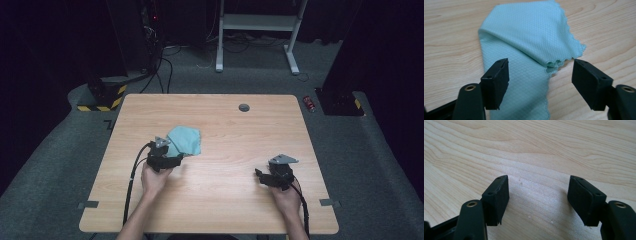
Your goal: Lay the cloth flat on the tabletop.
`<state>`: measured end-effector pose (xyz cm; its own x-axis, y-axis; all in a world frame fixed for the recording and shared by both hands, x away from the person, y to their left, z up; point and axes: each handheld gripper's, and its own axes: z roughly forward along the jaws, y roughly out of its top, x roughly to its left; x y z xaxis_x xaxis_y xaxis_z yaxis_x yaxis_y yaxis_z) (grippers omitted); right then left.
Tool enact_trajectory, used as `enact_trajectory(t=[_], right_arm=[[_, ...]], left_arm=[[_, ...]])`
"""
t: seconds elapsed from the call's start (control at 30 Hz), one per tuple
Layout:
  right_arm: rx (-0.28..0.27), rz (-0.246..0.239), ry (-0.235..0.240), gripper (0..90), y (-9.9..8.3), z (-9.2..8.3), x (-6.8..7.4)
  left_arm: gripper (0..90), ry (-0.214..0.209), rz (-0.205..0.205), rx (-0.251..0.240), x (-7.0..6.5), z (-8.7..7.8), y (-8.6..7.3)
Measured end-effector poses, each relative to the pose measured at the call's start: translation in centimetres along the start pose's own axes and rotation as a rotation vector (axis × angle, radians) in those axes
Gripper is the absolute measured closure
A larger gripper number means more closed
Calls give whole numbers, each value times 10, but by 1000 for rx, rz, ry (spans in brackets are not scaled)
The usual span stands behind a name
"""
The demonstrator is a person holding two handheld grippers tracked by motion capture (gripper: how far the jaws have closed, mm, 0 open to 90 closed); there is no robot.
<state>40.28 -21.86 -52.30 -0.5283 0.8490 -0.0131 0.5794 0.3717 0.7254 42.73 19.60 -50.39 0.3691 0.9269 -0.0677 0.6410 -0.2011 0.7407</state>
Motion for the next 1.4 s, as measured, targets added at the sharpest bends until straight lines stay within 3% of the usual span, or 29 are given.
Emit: enact_trajectory(t=[0.2, 0.4, 0.77, 1.03, 1.1, 1.17, 1.4], right_arm=[[0, -5, 1, 335, 0, 0, 0], [0, -5, 2, 335, 0, 0, 0], [0, -5, 1, 335, 0, 0, 0], [0, -4, 1, 335, 0, 0, 0], [-1, -4, 2, 335, 0, 0, 0], [0, -4, 2, 335, 0, 0, 0], [0, -5, 2, 336, 0, 0, 0]], left_arm=[[357, 33, -14, 38, 4, 13, -3], [522, 20, -30, 32, 9, 15, -3], [834, 11, -19, 21, 10, 17, -4], [874, -50, 52, 22, -5, 14, -6], [874, -78, 103, 19, -15, 13, -7], [874, -98, 128, 23, -22, 12, -8], [874, -155, 153, 14, -36, 8, -16]])
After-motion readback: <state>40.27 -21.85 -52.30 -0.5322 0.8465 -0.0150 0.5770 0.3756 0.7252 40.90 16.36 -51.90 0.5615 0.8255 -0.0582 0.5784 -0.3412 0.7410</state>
